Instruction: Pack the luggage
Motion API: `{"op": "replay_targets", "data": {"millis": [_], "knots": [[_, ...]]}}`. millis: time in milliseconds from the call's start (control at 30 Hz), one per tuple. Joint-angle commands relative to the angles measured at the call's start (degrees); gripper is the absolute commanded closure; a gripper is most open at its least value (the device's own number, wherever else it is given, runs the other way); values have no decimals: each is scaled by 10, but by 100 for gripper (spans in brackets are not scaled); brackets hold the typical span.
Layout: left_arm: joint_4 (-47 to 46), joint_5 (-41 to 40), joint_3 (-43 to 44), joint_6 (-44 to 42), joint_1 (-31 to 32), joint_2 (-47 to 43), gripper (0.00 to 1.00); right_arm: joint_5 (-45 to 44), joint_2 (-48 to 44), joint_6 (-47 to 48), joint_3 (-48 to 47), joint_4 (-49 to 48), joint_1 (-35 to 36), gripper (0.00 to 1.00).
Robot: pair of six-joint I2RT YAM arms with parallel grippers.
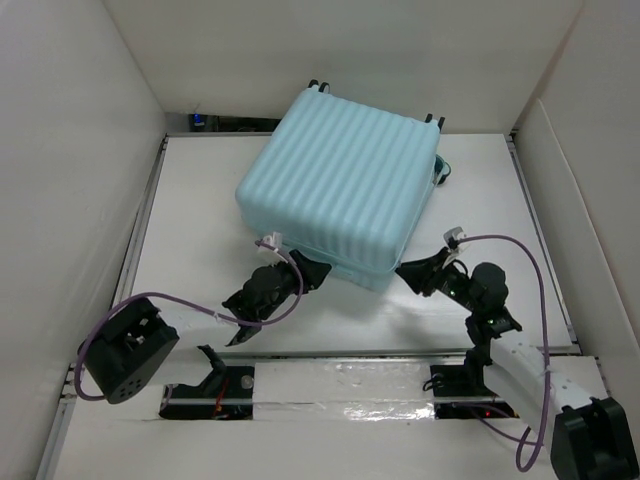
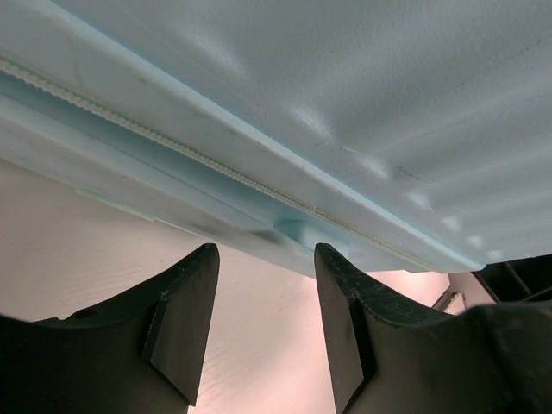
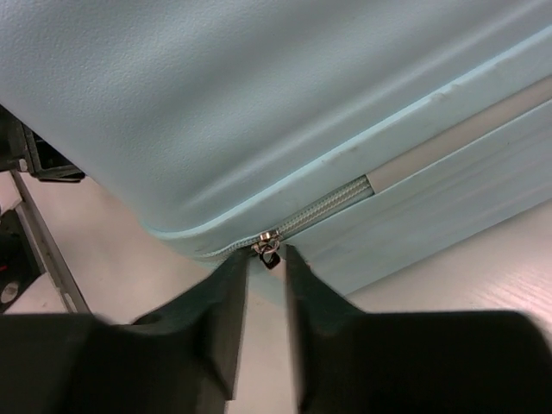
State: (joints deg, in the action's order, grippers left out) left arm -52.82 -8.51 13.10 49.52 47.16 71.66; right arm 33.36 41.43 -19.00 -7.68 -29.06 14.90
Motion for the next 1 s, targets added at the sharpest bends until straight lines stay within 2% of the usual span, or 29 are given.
{"op": "replay_targets", "data": {"millis": [0,67,133,533,900,967], "knots": [[-28,10,-5,2,-15,-18,54,-33,-36,4,5,37,13,62],[-24,13,0,1,-22,-15,54,-37,-53,-2,14,44,13,57],[-29,17,3,0,-27,-9,54,-50,-64,-7,21,43,13,57],[-45,29,28,-5,-38,44,53,-27,26,9,-18,-2,13,66],[-55,34,33,-5,-38,66,54,-69,16,27,-37,5,30,65],[-55,34,35,-5,-38,69,54,-73,18,33,-41,5,36,67]]}}
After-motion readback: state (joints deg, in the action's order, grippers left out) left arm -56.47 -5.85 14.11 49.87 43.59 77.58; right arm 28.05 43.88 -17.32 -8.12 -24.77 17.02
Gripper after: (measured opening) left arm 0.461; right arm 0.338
